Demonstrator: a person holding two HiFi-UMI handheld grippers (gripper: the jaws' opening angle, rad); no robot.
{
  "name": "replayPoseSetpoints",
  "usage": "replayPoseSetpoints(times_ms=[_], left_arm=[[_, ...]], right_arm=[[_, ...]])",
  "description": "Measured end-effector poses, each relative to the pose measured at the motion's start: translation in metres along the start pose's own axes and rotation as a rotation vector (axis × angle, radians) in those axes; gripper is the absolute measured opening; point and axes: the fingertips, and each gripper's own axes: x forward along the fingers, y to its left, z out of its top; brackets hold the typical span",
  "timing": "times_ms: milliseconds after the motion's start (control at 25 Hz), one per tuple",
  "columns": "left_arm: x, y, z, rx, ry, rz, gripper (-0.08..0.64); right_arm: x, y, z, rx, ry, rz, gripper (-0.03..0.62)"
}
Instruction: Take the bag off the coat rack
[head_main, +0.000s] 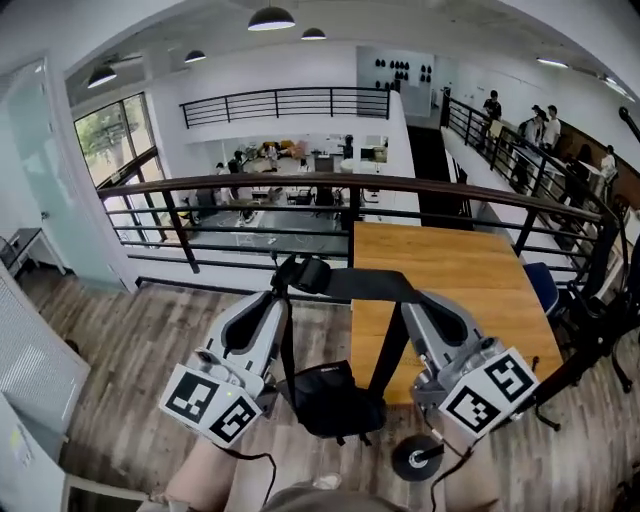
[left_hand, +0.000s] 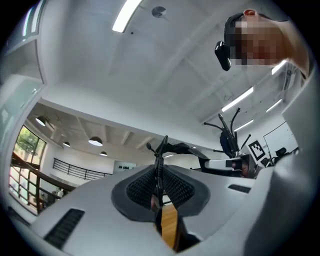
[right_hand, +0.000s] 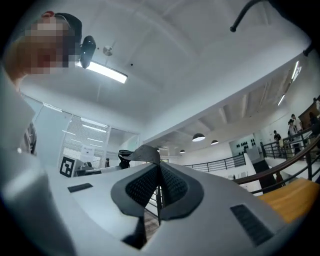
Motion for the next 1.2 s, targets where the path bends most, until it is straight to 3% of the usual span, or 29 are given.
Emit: replayPoseSetpoints(times_ms=[200, 640, 960, 1200], left_arm=[[-0.039, 0.031, -0.022, 0.059, 0.082, 0.121, 0.058], [-0.093, 0.046, -0.082, 0.103, 0.204, 0.266, 0.058], [-0.107, 0.054, -0.108, 0.091, 0.252, 0.265, 0.057], [-0.091, 0.043, -0.112, 0.071, 0.250, 0.248, 0.057]], right_arm=[[0.031, 0.018, -0.046, 0.059, 0.069, 0.093, 0.032], [0.039, 0.035, -0.134, 0.177, 0.237, 0.167, 0.032], [0.038, 0.042, -0.164, 0.222, 0.294, 0.139, 0.032], [0.029, 0.029, -0.156, 0.208, 0.297, 0.130, 0.032]])
